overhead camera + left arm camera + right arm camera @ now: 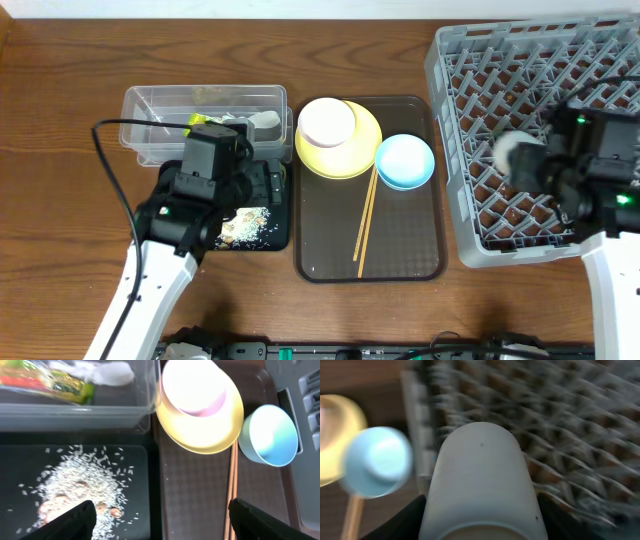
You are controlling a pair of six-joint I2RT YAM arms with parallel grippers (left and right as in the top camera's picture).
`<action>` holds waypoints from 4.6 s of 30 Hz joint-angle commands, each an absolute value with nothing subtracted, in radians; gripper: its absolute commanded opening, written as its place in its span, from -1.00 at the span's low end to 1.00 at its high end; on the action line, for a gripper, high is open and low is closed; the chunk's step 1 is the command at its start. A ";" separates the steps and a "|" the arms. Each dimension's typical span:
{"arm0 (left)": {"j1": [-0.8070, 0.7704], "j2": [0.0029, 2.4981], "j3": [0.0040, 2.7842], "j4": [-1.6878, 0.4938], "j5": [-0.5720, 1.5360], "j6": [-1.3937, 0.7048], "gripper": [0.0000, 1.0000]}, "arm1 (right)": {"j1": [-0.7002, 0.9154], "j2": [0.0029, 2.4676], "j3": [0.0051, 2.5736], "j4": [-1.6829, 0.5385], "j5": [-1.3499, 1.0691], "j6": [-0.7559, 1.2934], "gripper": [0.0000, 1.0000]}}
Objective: Sort waste into correct bins and load items into the dishwasher rack
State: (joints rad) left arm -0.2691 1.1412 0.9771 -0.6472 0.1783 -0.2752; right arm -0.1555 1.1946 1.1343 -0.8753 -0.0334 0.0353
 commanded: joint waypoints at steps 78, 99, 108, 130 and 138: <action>-0.264 1.171 0.971 -0.682 0.145 -0.260 0.75 | 0.300 1.908 1.232 -0.595 0.049 0.015 -0.38; -0.264 1.171 0.971 -0.680 0.145 -0.260 0.75 | 0.257 1.615 1.243 -0.550 0.356 0.029 -0.98; -0.264 1.171 0.971 -0.680 0.145 -0.260 0.76 | 0.233 1.584 1.243 -0.096 0.786 -0.252 -0.98; -0.264 1.171 0.971 -0.689 0.145 -0.260 0.76 | 0.107 2.008 1.243 0.708 0.785 -0.652 -0.97; -0.264 1.171 0.971 -0.699 0.145 -0.260 0.76 | 0.139 2.063 1.243 0.618 0.786 -0.616 -0.97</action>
